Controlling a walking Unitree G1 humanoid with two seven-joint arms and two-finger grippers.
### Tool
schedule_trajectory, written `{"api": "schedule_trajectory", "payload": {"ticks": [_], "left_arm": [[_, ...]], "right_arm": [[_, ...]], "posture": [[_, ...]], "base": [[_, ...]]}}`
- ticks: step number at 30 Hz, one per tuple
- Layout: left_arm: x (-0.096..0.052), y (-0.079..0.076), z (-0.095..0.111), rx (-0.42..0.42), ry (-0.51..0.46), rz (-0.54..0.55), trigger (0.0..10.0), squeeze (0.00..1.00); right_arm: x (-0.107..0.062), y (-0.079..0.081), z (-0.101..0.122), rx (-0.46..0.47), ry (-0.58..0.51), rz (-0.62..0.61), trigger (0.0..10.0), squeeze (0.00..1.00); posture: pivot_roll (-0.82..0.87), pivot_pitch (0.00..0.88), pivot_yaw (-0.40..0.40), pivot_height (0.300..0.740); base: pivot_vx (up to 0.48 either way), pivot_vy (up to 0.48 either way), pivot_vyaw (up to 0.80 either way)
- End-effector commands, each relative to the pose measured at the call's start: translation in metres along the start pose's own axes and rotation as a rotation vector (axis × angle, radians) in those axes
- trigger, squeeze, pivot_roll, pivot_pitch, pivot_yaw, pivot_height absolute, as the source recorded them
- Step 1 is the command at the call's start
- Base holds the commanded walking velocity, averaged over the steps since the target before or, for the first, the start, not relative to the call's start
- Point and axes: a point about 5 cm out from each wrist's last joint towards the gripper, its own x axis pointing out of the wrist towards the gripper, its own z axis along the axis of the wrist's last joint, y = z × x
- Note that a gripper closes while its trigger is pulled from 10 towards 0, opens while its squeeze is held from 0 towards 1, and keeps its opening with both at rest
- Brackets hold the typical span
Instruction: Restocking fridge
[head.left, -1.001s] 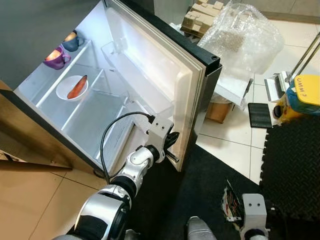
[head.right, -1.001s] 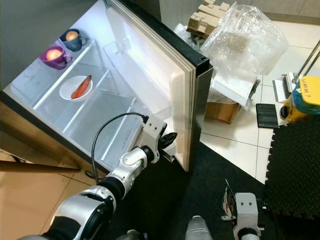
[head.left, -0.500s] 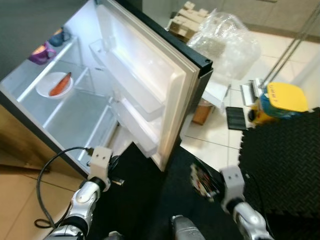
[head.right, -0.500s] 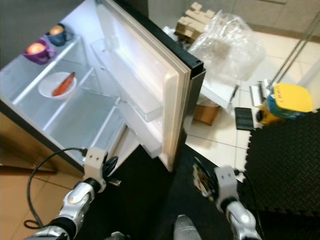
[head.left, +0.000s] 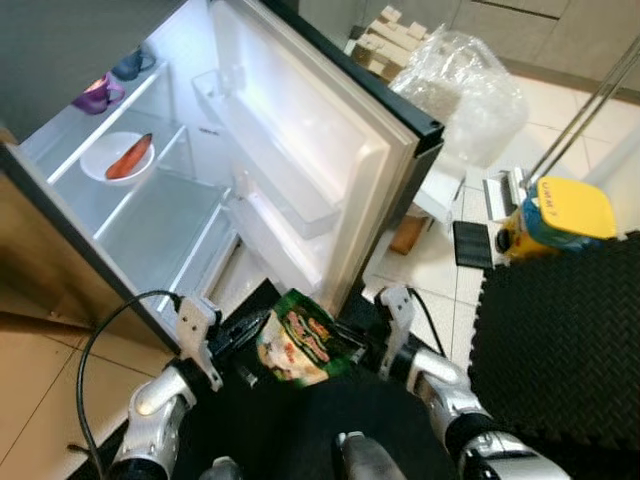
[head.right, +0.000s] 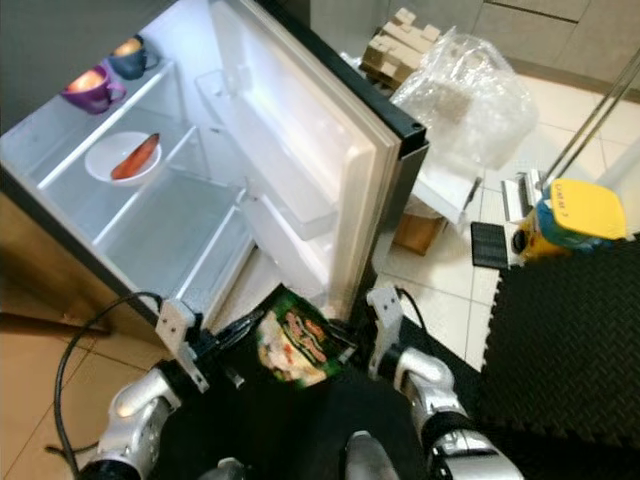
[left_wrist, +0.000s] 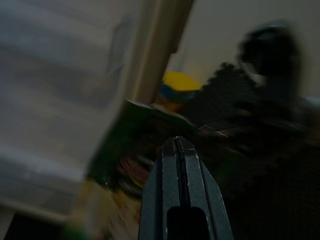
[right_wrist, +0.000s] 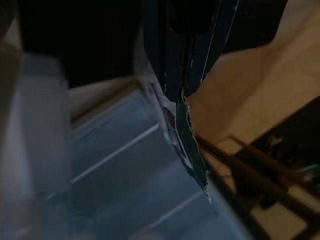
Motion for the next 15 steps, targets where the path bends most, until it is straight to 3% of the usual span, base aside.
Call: {"api": "schedule_trajectory", "payload": {"ticks": [1, 6, 12, 14, 15], "left_arm": [[-0.010, -0.007, 0.001, -0.005, 0.026, -0.051, 10.0, 0.00], [-0.021, -0.019, 0.009, -0.039, 0.040, -0.120, 10.0, 0.00], [-0.020, -0.023, 0.014, -0.061, 0.033, -0.121, 10.0, 0.00], [-0.017, -0.027, 0.017, -0.068, 0.035, -0.129, 10.0, 0.00], [-0.017, -0.027, 0.017, -0.068, 0.035, -0.129, 10.0, 0.00]], "right_arm": [[-0.003, -0.005, 0.005, -0.005, -0.047, -0.052, 10.0, 0.00], [-0.005, -0.016, 0.015, -0.009, -0.096, -0.137, 10.0, 0.00], [-0.010, -0.025, 0.021, -0.039, -0.111, -0.222, 10.0, 0.00], [-0.017, -0.038, 0.027, -0.124, -0.095, -0.390, 10.0, 0.00], [-0.017, -0.038, 0.027, -0.124, -0.095, -0.390, 10.0, 0.00]], "posture": [[-0.18, 0.229, -0.035, 0.740], [-0.17, 0.232, -0.033, 0.740], [-0.16, 0.234, -0.035, 0.740], [-0.16, 0.236, -0.033, 0.740], [-0.16, 0.236, -0.033, 0.740]], "base": [[0.000, 0.000, 0.00], [0.000, 0.000, 0.00], [0.000, 0.000, 0.00], [0.000, 0.000, 0.00], [0.000, 0.000, 0.00]]}}
